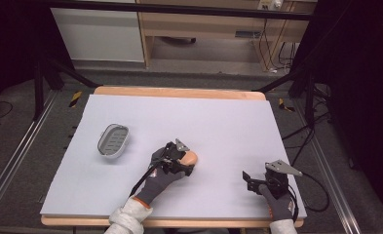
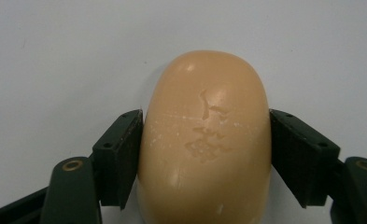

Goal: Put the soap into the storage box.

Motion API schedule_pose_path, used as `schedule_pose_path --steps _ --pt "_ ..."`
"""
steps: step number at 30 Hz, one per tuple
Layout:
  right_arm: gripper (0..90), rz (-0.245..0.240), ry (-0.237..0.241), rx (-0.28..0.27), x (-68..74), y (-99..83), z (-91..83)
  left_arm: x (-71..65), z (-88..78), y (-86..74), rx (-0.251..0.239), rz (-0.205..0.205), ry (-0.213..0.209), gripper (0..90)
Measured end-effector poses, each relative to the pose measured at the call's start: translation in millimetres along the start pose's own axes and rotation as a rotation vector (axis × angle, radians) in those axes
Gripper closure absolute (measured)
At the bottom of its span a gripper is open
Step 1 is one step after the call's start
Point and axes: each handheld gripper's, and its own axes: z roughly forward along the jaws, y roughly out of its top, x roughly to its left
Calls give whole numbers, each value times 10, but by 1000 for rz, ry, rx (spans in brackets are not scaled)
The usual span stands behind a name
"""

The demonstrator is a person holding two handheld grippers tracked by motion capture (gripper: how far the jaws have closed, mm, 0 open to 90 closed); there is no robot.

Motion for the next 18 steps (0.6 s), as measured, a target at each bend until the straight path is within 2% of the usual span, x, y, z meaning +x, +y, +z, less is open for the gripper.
schedule_pose_path --steps 11,18 --pt "49 1 -3 -1 -3 1 0 -13 -12 1 11 19 16 311" --pt "48 -4 -6 -4 -8 0 1 4 -139 -5 -17 6 3 312"
